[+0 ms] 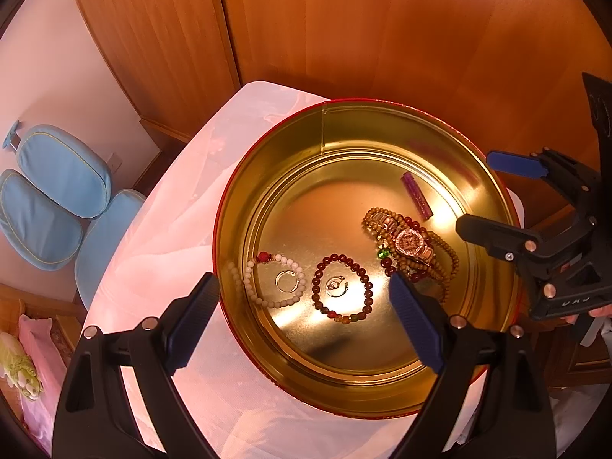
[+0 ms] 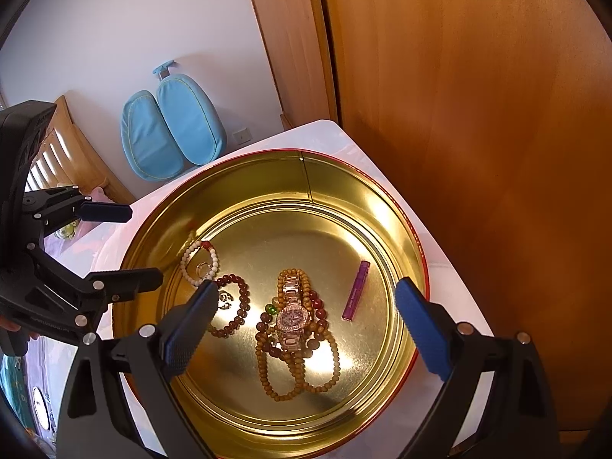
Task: Organize jewelry
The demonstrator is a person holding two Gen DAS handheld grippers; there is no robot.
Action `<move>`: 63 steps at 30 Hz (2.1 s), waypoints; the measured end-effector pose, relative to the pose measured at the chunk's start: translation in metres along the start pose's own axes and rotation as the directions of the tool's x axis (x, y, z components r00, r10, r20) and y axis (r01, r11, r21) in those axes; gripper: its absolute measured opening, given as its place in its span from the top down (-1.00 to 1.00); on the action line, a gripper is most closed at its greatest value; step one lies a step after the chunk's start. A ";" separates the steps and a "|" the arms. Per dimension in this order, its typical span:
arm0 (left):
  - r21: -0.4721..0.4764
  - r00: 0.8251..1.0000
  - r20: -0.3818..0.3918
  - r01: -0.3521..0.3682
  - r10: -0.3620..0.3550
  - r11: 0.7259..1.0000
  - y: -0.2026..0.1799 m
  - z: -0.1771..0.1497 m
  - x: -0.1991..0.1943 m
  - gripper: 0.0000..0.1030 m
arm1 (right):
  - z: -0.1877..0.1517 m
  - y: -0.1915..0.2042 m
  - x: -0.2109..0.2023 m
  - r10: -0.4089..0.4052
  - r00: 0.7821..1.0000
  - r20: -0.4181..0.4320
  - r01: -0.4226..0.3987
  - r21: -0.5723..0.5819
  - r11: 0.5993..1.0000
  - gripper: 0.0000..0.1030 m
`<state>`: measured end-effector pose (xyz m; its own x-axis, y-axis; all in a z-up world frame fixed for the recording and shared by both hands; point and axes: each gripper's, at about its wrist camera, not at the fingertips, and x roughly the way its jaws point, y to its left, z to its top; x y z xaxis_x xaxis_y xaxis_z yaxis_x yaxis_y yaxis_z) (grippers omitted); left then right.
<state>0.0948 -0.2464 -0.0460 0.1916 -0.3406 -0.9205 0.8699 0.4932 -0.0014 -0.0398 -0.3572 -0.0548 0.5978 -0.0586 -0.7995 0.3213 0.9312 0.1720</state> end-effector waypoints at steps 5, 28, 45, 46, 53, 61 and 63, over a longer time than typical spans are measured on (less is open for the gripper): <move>0.002 1.000 -0.004 -0.002 0.002 1.000 0.000 0.000 0.001 -0.69 | -0.001 0.000 0.001 0.003 1.000 -0.001 -0.003 -0.001 1.000 -0.83; -0.046 0.991 0.133 -0.012 0.018 0.999 -0.004 0.000 -0.018 -0.69 | -0.024 0.008 -0.008 0.011 1.000 -0.010 -0.011 -0.048 0.999 -0.83; -0.088 0.996 0.089 0.024 -0.016 0.996 -0.005 0.003 -0.019 -0.69 | -0.024 0.008 -0.014 0.014 1.000 -0.004 -0.014 -0.063 0.998 -0.83; -0.097 0.996 0.084 0.029 -0.020 0.995 -0.004 0.002 -0.019 -0.69 | -0.024 0.009 -0.013 0.015 1.000 -0.004 -0.015 -0.065 0.998 -0.83; -0.078 0.998 0.066 0.007 -0.002 0.997 -0.009 0.000 -0.016 -0.69 | -0.025 0.012 -0.012 0.018 1.000 -0.004 -0.018 -0.069 0.997 -0.83; -0.103 0.999 0.044 0.001 0.004 0.995 -0.005 -0.003 -0.012 -0.69 | -0.026 0.017 -0.012 0.022 1.000 -0.002 -0.022 -0.077 0.997 -0.83; -0.107 0.999 0.042 -0.005 0.010 0.994 -0.005 -0.004 -0.012 -0.69 | -0.026 0.017 -0.012 0.023 1.000 -0.002 -0.023 -0.077 0.997 -0.83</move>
<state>0.0869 -0.2418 -0.0368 0.2194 -0.3692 -0.9031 0.8151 0.5781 -0.0383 -0.0605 -0.3310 -0.0567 0.6033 -0.0367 -0.7966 0.2500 0.9573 0.1452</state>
